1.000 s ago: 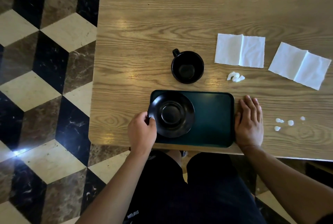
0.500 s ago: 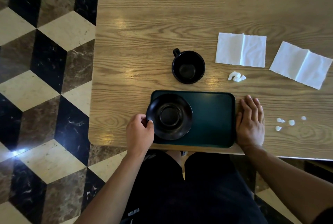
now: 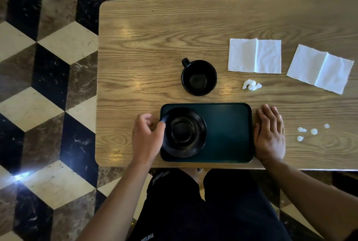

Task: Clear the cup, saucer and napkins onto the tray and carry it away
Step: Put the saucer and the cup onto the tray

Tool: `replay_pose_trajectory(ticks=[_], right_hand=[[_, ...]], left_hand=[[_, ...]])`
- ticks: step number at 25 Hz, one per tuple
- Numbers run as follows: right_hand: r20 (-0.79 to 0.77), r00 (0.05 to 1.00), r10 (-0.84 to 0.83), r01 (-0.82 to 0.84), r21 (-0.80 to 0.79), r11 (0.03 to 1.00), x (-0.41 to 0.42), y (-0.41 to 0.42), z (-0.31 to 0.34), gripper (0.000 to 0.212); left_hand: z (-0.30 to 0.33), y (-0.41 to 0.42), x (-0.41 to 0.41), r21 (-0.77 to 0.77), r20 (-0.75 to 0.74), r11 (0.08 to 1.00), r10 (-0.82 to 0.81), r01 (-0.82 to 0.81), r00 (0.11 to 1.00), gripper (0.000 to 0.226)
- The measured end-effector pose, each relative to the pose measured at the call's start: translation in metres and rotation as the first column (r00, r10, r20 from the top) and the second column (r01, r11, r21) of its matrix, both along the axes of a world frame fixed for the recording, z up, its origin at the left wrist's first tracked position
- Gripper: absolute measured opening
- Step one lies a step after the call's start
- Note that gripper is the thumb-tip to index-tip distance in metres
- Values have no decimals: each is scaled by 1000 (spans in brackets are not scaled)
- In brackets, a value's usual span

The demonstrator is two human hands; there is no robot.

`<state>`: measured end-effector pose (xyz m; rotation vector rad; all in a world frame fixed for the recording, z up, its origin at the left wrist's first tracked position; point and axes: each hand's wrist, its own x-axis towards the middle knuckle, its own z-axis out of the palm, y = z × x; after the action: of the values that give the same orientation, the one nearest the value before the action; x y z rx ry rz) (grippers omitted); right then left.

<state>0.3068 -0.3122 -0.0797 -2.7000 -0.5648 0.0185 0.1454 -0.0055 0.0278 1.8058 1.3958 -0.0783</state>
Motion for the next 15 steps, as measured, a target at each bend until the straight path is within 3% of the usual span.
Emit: replay_pose_trajectory(ticks=[5, 10, 13, 15], right_hand=[[-26, 1000, -9, 9, -14, 1000, 0, 0, 2, 45], [-51, 999, -11, 11, -17, 1000, 1, -1, 3, 46], [-47, 999, -3, 2, -11, 1000, 1, -1, 4, 47], [-59, 998, 6, -6, -11, 1000, 1, -2, 4, 47]], left_hand=[[4, 7, 80, 136, 97, 901, -425, 411, 900, 92], [-8, 5, 128, 133, 90, 852, -520, 507, 850, 132], [-16, 8, 134, 142, 43, 812, -576, 566, 816, 138], [-20, 10, 137, 188, -76, 727, -659, 660, 748, 138]])
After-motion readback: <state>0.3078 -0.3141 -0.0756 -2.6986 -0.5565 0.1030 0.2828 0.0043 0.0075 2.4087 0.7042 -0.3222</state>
